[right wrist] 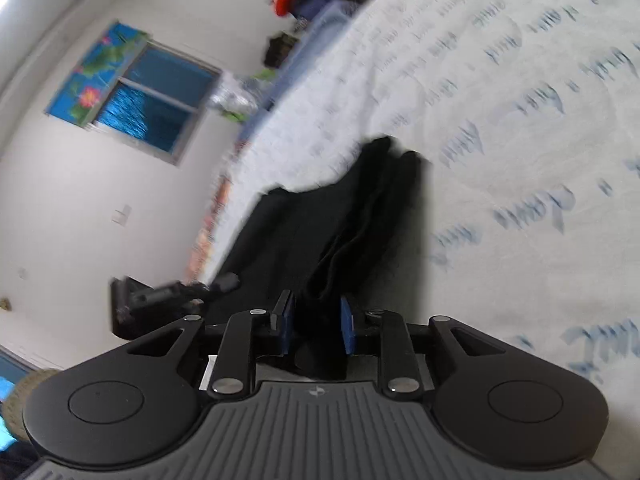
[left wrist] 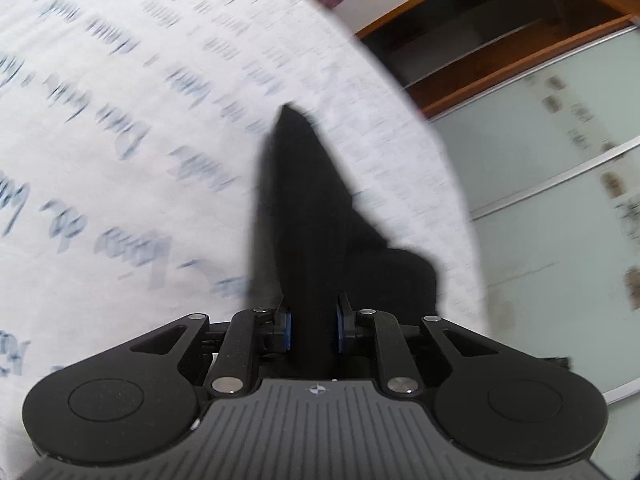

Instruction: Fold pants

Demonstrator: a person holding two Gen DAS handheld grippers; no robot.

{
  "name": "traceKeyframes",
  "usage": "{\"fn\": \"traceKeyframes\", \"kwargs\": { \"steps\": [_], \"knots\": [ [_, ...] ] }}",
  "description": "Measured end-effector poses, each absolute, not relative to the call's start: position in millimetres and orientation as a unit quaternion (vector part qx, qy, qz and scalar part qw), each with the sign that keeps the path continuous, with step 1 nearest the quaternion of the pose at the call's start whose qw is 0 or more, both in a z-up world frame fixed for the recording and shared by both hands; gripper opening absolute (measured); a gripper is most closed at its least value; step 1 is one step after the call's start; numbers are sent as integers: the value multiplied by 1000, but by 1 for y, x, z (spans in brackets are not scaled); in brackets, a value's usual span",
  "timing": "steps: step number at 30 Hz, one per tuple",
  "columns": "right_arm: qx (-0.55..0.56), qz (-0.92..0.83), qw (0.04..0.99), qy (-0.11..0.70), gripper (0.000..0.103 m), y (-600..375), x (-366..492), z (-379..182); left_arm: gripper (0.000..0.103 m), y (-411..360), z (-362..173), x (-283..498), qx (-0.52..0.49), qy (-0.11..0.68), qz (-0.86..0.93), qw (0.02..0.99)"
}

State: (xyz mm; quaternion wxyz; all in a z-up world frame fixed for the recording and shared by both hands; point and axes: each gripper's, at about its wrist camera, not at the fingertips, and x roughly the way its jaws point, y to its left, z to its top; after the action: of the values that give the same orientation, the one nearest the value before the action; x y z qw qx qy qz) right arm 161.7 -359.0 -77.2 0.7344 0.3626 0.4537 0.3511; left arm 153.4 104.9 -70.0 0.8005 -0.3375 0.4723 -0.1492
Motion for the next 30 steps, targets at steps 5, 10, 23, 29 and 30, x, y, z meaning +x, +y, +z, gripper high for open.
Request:
{"fn": "traceKeyframes", "kwargs": {
  "steps": [5,10,23,29,30],
  "knots": [
    [428,302,726,446,23,-376,154,-113,38,124,-95,147,-417,464,-149,767],
    [452,311,750,369,50,-379,141,-82,63,126,-34,112,-316,368,-92,870],
    [374,361,743,422,70,-295,160,-78,74,-12,-54,90,-27,308,-112,944],
    [386,332,750,423,20,-319,155,-109,75,-7,-64,82,-14,302,-112,947],
    [398,327,749,418,20,-324,150,-107,75,-5,-61,81,-17,300,-107,948]
  ]
}}
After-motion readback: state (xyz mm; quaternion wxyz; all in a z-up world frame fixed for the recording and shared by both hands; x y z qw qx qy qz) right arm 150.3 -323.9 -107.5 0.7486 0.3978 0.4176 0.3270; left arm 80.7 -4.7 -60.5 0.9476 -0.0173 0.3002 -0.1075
